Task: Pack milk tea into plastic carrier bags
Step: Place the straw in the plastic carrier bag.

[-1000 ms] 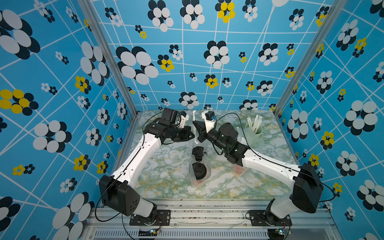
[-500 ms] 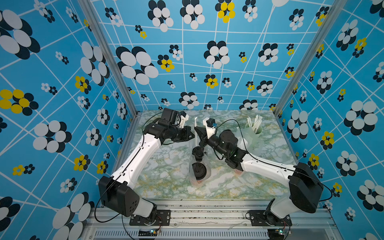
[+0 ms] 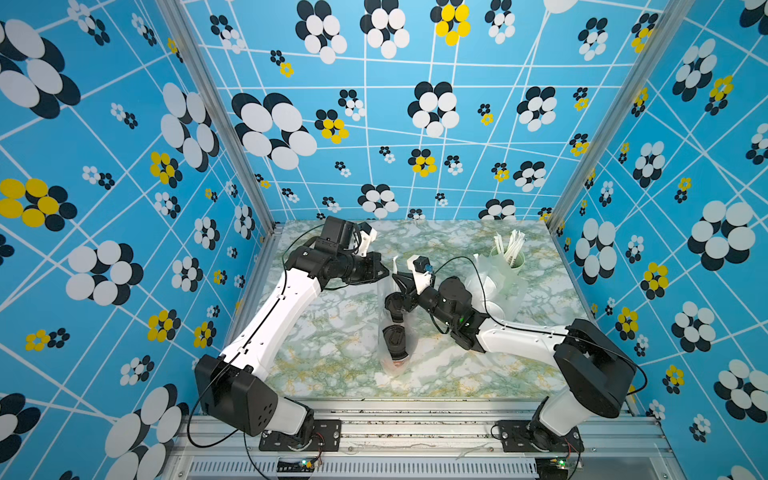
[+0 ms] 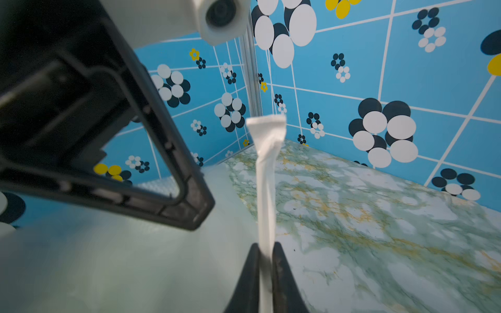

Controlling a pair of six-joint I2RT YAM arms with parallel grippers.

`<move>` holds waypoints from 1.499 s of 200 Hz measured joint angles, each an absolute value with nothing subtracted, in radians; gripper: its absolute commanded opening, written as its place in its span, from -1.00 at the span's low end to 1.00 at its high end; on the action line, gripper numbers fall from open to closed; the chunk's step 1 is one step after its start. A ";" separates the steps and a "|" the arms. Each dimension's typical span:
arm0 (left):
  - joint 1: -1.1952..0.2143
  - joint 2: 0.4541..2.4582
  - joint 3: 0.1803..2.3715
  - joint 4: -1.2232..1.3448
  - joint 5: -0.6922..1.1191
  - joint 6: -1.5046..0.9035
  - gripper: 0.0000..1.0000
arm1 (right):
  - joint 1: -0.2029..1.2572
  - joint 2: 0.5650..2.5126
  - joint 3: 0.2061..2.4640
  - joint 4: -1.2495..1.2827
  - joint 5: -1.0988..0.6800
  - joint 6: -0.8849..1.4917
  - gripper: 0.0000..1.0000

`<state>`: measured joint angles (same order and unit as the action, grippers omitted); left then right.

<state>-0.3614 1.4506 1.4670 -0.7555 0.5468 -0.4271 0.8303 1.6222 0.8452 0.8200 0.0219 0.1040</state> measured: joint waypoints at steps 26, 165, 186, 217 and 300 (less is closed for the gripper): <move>-0.362 1.449 1.467 -0.756 0.546 -0.427 -1.00 | 0.829 1.583 0.838 0.784 0.027 0.094 0.05; -0.362 1.447 1.460 -0.754 0.548 -0.427 -1.00 | 0.796 1.470 1.152 0.295 -0.002 0.122 -0.51; -0.362 1.447 1.460 -0.754 0.550 -0.427 -1.00 | 0.791 1.487 1.152 0.250 -0.030 0.136 -0.82; -0.365 1.447 1.460 -0.754 0.551 -0.427 -1.00 | 0.791 1.516 1.152 0.198 -0.059 0.147 -1.00; -0.367 1.447 1.460 -0.754 0.550 -0.432 -0.55 | 0.765 1.537 1.235 0.027 -0.071 0.142 -0.12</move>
<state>-0.3668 1.4467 1.4597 -0.7536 0.5499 -0.4324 0.7647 1.5372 1.2350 0.0265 -0.0708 0.1425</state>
